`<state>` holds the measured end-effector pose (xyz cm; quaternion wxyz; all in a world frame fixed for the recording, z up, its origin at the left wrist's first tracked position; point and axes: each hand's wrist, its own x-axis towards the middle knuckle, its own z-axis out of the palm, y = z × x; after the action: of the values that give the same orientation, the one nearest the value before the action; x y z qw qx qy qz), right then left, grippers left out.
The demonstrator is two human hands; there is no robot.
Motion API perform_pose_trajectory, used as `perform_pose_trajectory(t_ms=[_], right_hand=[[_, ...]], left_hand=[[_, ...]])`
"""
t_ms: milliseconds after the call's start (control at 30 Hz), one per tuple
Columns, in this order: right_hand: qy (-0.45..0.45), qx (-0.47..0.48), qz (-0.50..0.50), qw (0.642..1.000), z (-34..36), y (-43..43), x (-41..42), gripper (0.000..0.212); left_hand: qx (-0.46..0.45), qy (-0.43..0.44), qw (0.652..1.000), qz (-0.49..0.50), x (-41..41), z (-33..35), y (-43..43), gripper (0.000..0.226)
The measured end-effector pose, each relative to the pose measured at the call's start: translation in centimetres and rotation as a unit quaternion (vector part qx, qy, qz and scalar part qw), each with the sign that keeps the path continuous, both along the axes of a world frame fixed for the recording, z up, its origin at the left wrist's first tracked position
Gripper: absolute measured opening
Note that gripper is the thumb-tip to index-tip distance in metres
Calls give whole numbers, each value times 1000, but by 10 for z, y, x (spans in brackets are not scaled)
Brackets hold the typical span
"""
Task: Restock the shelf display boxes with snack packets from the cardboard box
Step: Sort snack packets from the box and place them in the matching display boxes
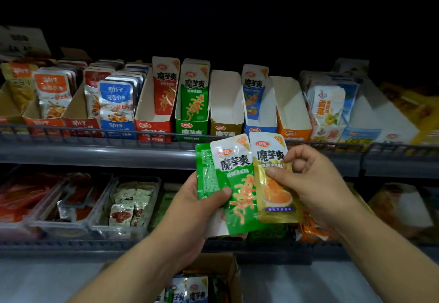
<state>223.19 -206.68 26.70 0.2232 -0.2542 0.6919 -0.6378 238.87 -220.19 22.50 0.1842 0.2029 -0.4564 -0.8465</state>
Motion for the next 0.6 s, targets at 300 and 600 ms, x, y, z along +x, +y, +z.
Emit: perform_pose_trajectory(t_ms=[300, 600], right_hand=[[-109, -16, 13, 994, -11, -8, 8, 38], [-289, -21, 25, 957, 3, -7, -9, 48]], left_hand=[[24, -21, 999, 15, -10, -3, 12, 24], [-77, -92, 992, -33, 9, -3, -17, 29]])
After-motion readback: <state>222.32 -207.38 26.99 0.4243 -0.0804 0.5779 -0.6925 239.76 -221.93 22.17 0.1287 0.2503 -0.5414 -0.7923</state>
